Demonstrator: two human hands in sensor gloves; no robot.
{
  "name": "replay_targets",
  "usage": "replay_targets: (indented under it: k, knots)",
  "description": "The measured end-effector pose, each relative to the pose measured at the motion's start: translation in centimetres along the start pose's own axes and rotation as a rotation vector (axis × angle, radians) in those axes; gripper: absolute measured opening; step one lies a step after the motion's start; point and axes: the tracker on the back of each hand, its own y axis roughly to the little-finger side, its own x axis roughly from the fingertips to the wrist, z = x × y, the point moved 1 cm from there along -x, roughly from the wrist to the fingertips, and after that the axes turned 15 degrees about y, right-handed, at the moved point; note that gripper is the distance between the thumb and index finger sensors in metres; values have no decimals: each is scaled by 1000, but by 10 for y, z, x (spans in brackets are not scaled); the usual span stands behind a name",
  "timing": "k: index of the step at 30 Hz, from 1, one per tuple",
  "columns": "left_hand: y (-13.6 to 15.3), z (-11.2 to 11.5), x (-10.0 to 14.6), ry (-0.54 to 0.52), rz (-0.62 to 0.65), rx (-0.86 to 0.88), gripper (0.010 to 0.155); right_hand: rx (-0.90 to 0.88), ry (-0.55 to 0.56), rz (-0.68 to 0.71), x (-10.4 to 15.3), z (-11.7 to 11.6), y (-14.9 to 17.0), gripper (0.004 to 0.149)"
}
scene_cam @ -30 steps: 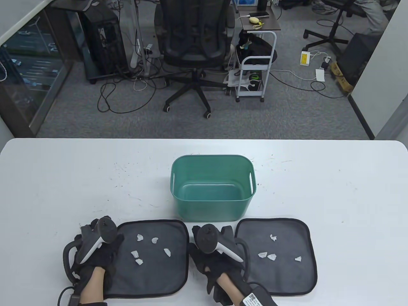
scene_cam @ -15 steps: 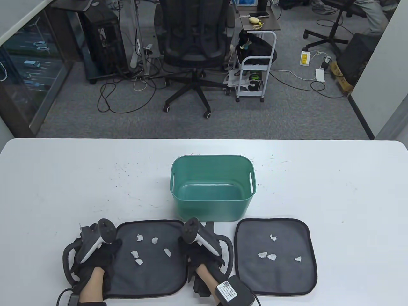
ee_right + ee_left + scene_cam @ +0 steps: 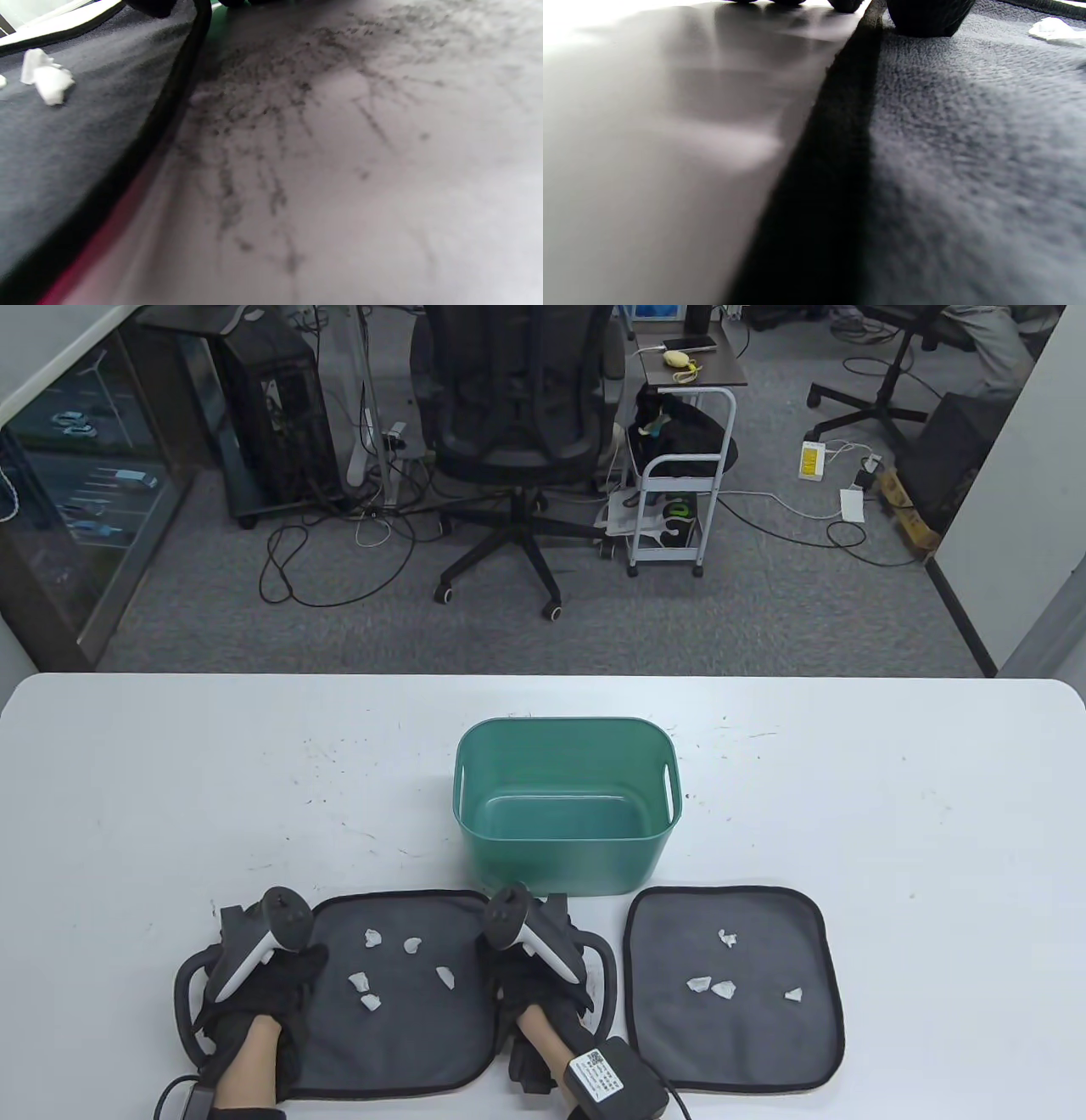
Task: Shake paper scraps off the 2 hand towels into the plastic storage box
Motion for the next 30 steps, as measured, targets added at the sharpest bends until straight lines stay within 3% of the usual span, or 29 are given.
replay_targets:
  k: [8, 18, 22, 30]
  knots:
    - [-1, 1, -3, -24, 30, 35, 65, -203, -44, -18, -1, -3, 2, 56]
    - [-2, 0, -5, -83, 38, 60, 53, -129, 38, -48, -5, -2, -3, 40]
    - [-2, 0, -4, -128, 35, 89, 44, -141, 42, -45, -6, 0, -3, 39]
    - [-1, -5, 5, -174, 93, 179, 43, -203, 32, -11, -2, 8, 0, 38]
